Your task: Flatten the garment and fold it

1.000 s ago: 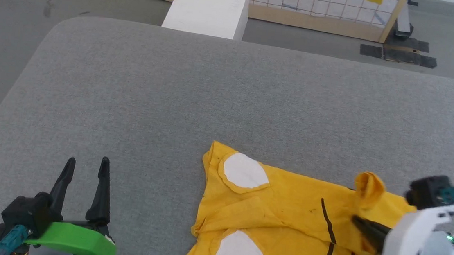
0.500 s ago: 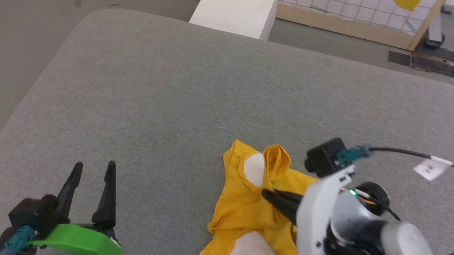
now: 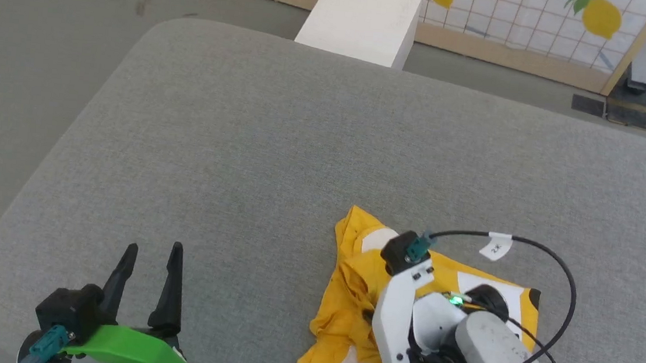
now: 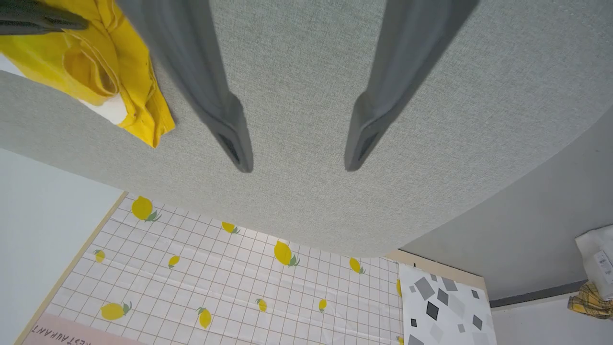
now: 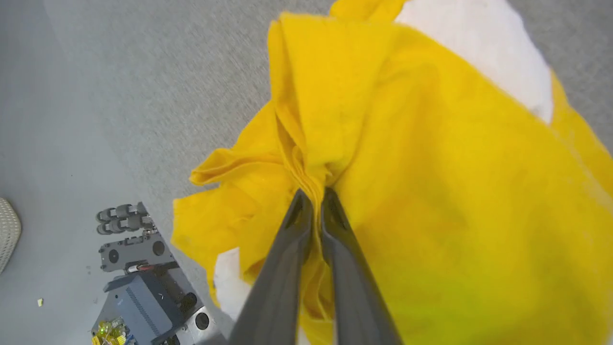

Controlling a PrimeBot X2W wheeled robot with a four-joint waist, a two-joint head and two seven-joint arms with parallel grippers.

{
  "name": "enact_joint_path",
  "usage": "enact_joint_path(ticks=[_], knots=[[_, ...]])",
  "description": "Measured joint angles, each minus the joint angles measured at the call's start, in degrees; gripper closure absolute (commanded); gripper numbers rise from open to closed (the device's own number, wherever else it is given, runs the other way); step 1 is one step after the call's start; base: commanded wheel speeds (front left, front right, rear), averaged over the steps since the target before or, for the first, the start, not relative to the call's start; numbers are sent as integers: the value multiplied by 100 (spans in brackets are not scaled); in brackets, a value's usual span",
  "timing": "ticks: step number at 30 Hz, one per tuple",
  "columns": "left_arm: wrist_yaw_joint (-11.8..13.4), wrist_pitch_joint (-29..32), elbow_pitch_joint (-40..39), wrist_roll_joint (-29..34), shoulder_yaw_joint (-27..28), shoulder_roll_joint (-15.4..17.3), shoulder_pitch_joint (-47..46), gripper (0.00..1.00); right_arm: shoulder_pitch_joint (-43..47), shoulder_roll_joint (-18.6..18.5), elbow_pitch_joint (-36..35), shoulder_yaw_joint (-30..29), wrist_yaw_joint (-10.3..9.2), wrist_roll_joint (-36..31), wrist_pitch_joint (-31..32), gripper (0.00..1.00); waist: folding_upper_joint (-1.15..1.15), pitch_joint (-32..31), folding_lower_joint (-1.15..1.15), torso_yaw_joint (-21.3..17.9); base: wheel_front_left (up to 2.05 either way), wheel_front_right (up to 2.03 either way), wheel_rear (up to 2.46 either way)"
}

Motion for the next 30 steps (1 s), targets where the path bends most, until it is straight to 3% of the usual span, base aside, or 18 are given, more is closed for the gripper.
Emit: enact_joint_path(ticks=[9, 14, 19, 25, 30], knots=[[-20, 51, 14, -35, -14, 32, 15, 0, -109, 19, -44, -15, 0, 525, -501, 0, 0, -196, 0, -50, 0, 0, 0], [37, 60, -87, -33, -13, 87, 26, 0, 56, -121, -790, -872, 1, 244, -775, 0, 0, -261, 0, -189, 0, 0, 0], [127, 75, -256, -15, 15, 151, 65, 0, 1045, -557, -1902, -1992, 0, -176, -782, 0, 0, -258, 0, -352, 0, 0, 0], [137, 74, -382, -5, 41, 169, 70, 0, 2152, -316, -2697, -2880, 0, -470, -413, 0, 0, -74, 0, -429, 0, 0, 0], [135, 74, -379, 3, 29, 172, 49, 0, 2323, -109, -2614, -3226, 0, -637, -353, 0, 0, 88, 0, -424, 0, 0, 0]])
